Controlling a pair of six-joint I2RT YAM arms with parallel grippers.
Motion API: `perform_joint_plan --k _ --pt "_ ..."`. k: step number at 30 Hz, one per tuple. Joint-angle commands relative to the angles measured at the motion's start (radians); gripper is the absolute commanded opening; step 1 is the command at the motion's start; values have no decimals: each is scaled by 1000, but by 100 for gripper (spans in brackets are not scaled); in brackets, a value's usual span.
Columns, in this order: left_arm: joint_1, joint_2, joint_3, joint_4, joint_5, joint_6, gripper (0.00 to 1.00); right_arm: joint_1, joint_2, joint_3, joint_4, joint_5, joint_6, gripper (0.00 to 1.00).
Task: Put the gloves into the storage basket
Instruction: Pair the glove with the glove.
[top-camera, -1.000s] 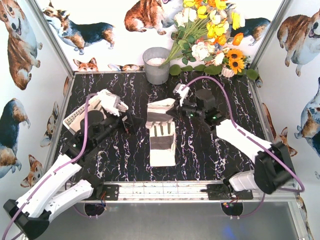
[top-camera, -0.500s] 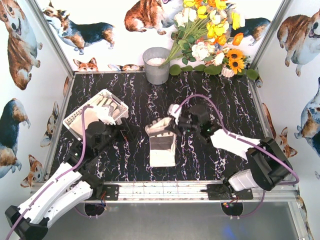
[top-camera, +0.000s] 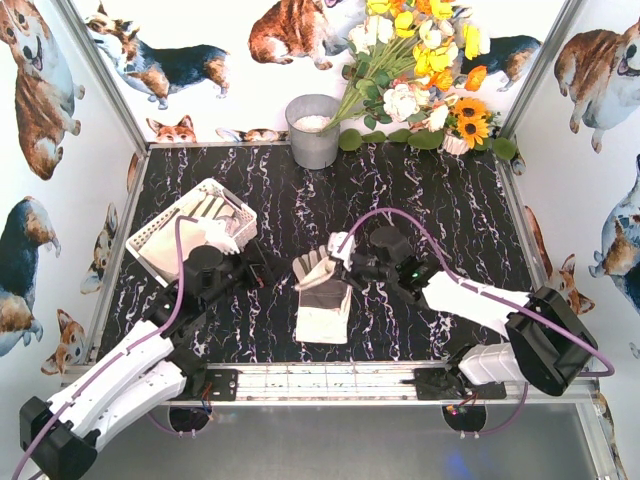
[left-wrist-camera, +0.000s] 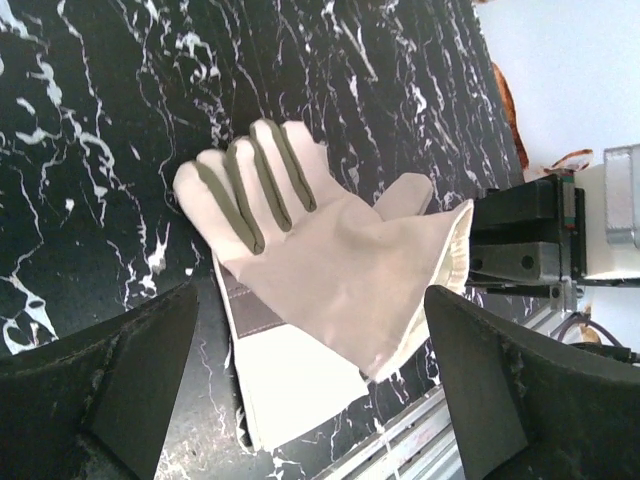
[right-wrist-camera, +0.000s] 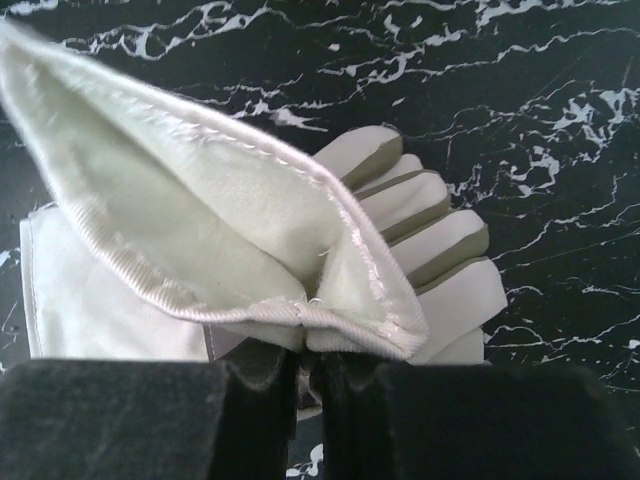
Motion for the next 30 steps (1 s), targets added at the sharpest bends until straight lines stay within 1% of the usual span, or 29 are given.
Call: perform_joint_plan --k 1,7,11,13,16,17,18,19,22,23,24,30 --pt "7 4 -39 49 27 -59 88 39 -39 -6 -57 91 -58 0" --pt "7 -40 -168 190 33 -171 89 84 -44 -30 -90 149 -66 2" --pt "7 -33 -209 217 61 -204 88 115 -33 -20 -113 198 -75 6" --pt "7 -28 -218 218 79 -209 88 123 -38 -19 -123 213 -73 11" --pt "6 -14 -235 239 112 -226 88 139 -49 -8 -166 239 -61 26" --pt "6 -8 -242 250 121 -230 88 150 -57 -7 -177 254 -48 33" --pt "5 0 -247 257 130 -234 88 155 -65 -5 -178 273 -25 40" --pt "5 9 -252 264 137 -236 88 156 -76 -3 -174 287 14 45" --pt "2 34 -255 280 151 -237 88 156 -114 7 -176 303 107 63" --pt "0 41 -255 286 153 -240 88 156 -128 13 -189 293 120 79" --pt "-4 49 -256 296 155 -244 88 156 -144 21 -203 287 137 84" --pt "-28 113 -259 347 158 -251 87 156 -286 64 -337 278 258 87"
